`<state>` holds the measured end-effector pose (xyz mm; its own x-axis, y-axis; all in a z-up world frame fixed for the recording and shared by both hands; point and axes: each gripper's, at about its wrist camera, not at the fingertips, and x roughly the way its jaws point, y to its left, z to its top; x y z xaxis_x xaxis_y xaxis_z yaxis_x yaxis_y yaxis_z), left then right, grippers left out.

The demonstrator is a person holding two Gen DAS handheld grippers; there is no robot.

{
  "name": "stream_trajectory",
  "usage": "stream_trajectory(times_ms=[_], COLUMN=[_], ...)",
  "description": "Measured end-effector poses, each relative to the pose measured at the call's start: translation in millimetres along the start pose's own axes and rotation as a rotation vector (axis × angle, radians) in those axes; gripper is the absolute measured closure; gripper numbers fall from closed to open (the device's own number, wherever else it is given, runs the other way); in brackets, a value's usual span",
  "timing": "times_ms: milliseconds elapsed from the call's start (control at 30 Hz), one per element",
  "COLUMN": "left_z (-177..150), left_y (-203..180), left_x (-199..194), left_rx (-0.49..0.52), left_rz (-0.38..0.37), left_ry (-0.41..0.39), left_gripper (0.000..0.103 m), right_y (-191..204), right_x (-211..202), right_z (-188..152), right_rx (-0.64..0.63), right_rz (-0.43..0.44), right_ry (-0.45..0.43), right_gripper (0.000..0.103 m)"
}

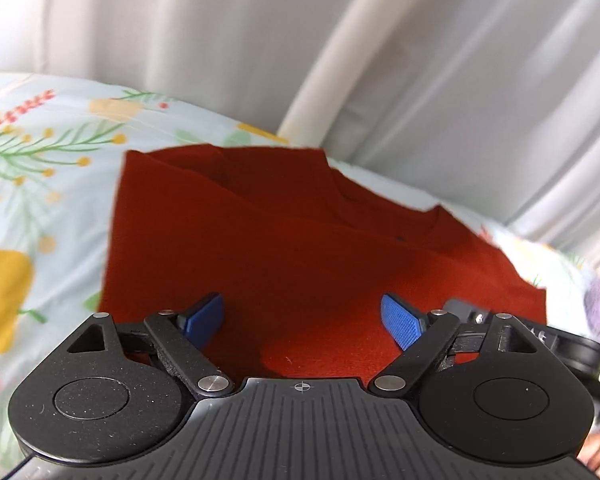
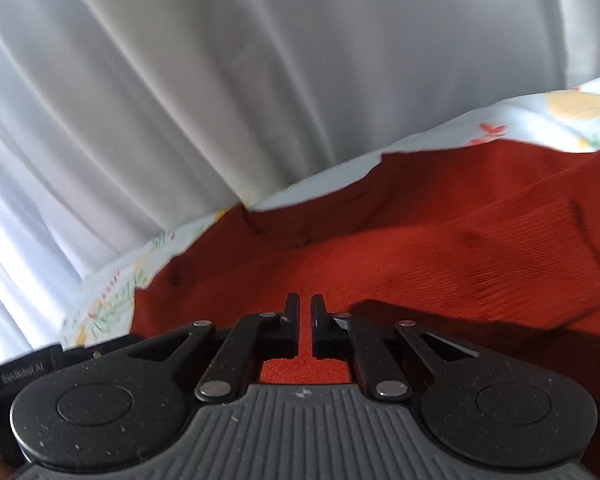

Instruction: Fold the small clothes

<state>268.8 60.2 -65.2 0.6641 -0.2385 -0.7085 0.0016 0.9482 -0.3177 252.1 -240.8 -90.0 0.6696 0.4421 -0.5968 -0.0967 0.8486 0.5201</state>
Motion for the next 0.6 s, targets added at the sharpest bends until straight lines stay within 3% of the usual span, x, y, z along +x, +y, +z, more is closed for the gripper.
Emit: stream_trajectory(times_ms=[33, 100, 200, 333, 400, 433, 467, 600], left_z=[-1.7, -5.1, -7.4, -10.0, -11.9, -12.4, -12.9, -15.0], left_y=[-0.5, -0.3, 2.0, 6.1, 9.0, 9.2, 8.5, 3.1], left_x=[4.1, 3.5, 1.8, -0.9, -1.5, -1.9, -2.3, -3.4], left_rx=[0.016, 0.04, 0.04, 0.032, 0.017, 0.016, 0.017, 0.035], left_rz=[0.016, 0.014, 0.005, 0.012, 0.009, 0.01, 0.014, 0.032], left_ry=[0.007, -0.009, -0.005, 0.01, 0.012, 0.012, 0.014, 0.024], left_gripper=[0.013, 0.013, 0.013, 0.01, 0.009, 0.009, 0.009, 0.007], right_y=[-1.9, -13.4, -29.5, -39.3, -38.8, -43.9, -49.4, -69.8], right_x=[7.1, 3.4, -13.8, -37.3, -57.0, -67.3, -73.7, -81.6], right_z=[-0.8, -0.6, 6.1, 9.6, 4.4, 0.3, -4.1, -18.8], right_rx=[-0.024, -0.072, -0.15, -0.102, -0.028, 0.047, 0.12, 0.304], right_rz=[-0.049, -0.116, -0.367, -0.424, -0.37, -0.305, -0.251, -0.181], right_ry=[0.009, -0.058, -0.139, -0.114, -0.121, -0.12, -0.103, -0.075], right_gripper=[0.102, 0.103, 0.103, 0.103, 0.089, 0.067, 0.057, 0.058])
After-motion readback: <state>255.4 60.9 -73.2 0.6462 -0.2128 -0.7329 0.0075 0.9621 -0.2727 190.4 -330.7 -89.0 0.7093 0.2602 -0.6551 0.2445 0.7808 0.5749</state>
